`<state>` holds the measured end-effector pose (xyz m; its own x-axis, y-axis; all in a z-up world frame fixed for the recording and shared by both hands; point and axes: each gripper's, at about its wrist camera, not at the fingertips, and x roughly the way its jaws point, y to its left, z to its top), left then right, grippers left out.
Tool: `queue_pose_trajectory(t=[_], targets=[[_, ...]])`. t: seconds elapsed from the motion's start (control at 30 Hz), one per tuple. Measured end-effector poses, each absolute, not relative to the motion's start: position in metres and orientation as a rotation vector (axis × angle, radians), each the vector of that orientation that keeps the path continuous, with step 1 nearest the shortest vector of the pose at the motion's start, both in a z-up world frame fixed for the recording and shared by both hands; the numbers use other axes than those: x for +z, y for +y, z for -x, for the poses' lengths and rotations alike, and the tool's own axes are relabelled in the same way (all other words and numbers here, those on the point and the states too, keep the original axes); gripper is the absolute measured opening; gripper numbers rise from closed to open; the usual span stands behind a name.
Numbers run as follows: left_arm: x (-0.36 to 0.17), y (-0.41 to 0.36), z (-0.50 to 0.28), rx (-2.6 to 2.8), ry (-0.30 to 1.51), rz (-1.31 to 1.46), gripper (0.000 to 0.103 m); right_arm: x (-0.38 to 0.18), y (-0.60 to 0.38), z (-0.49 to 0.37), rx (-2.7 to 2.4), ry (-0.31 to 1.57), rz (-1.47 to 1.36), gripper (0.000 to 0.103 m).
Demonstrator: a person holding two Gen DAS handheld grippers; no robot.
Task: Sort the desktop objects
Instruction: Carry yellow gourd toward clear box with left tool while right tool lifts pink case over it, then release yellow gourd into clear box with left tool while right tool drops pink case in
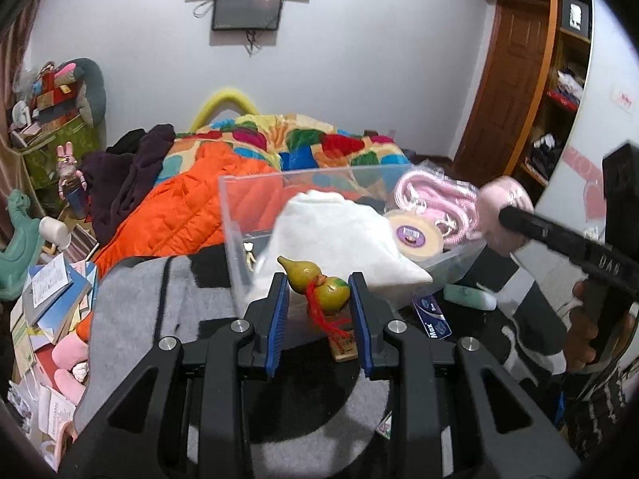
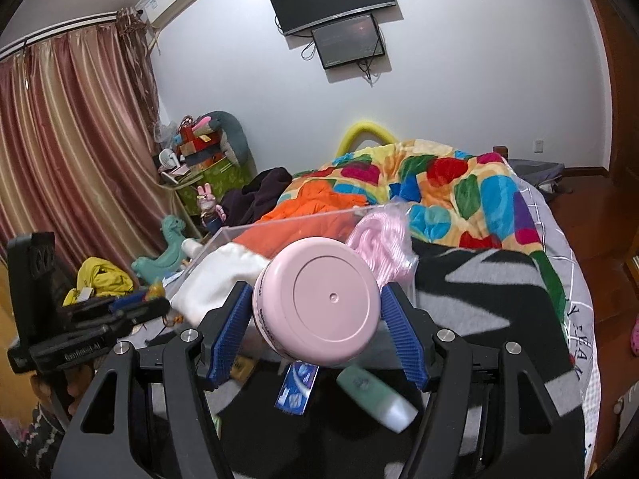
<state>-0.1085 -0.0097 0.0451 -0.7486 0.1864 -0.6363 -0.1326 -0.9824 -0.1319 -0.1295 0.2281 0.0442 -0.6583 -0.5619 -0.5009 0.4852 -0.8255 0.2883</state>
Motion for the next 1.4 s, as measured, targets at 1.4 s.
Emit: queue_pose_trajectory(t=[1.4], targets=[[0.026, 0.001, 0.148, 2.821, -0.115, 1.075, 0.045, 0.03, 0.193, 0.142, -2.481, 0.166, -0.75, 0.064]])
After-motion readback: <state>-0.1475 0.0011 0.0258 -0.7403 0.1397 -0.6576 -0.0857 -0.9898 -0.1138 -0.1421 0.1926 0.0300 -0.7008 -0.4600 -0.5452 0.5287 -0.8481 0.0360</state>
